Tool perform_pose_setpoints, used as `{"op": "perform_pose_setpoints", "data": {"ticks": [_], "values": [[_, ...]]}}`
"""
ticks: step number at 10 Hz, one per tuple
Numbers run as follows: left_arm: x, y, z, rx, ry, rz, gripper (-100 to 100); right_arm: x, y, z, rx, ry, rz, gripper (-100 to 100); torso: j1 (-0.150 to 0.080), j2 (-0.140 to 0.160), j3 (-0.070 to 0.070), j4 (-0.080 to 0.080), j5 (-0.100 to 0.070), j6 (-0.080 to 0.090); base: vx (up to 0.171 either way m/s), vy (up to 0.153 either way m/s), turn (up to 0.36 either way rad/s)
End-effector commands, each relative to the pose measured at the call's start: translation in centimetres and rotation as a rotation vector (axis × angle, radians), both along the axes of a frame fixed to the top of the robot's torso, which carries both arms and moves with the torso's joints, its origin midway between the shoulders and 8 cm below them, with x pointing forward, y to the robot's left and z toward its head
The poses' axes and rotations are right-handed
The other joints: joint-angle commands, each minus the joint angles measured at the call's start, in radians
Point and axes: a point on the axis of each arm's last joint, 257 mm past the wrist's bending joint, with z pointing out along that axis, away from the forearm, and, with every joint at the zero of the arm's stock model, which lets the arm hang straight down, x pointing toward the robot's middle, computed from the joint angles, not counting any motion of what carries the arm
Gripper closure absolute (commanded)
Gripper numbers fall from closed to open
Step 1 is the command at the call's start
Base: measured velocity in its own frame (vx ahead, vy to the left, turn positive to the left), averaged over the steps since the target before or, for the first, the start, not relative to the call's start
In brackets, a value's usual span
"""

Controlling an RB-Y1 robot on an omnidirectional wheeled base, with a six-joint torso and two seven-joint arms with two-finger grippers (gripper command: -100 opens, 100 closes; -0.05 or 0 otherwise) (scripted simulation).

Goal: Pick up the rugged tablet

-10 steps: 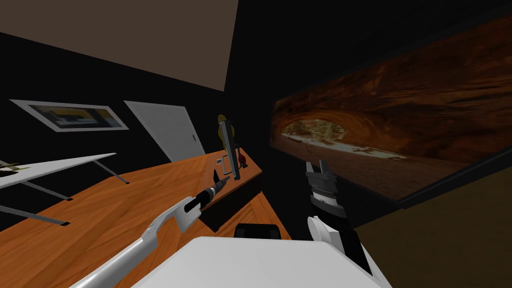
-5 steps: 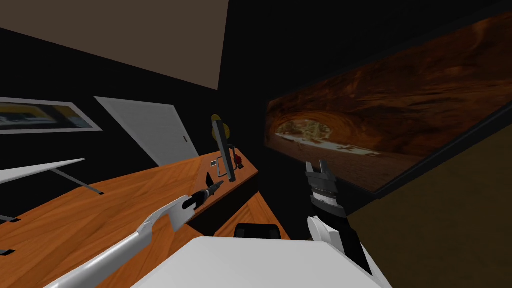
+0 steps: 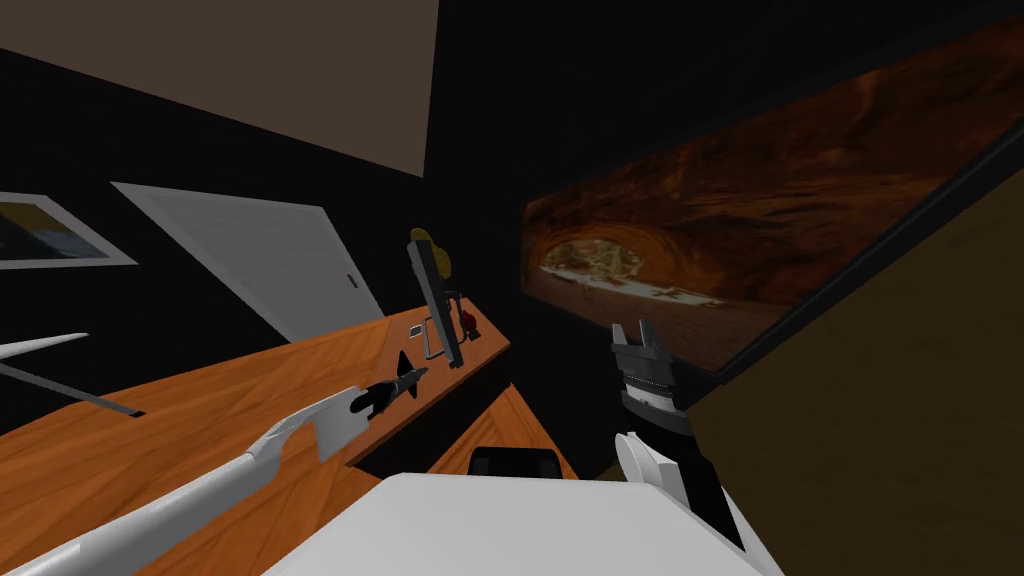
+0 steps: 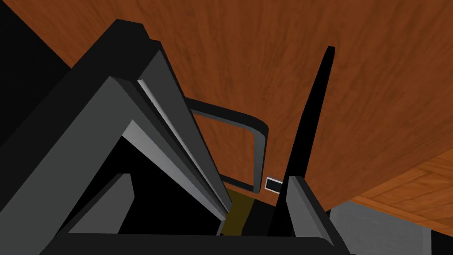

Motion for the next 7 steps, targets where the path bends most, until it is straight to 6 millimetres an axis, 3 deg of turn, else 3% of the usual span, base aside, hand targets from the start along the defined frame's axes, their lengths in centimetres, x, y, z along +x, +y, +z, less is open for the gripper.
{"op": "perform_pose_setpoints", "data": {"ticks": [1,4,7], "values": [[-0.4,1.4,-0.5,0.037,0.026,0.020,-100,0.0,0.0,0.0,0.000,0.000,0.000,0,0.000,0.000,0.000,0.000,0.000,0.000,0.013,-0.031,-0.033],[-2.2,7.6,0.4,0.166,0.102,0.084,-100,0.0,0.1,0.0,0.001,0.001,0.003,0,-0.002,0.000,0.001,0.001,0.000,0.002,0.009,-0.024,-0.093],[-3.4,11.7,1.6,0.251,0.146,0.130,-100,0.2,0.3,-0.2,0.003,0.004,0.010,0,-0.015,0.000,0.001,0.002,-0.002,0.007,0.011,-0.024,-0.098]]}}
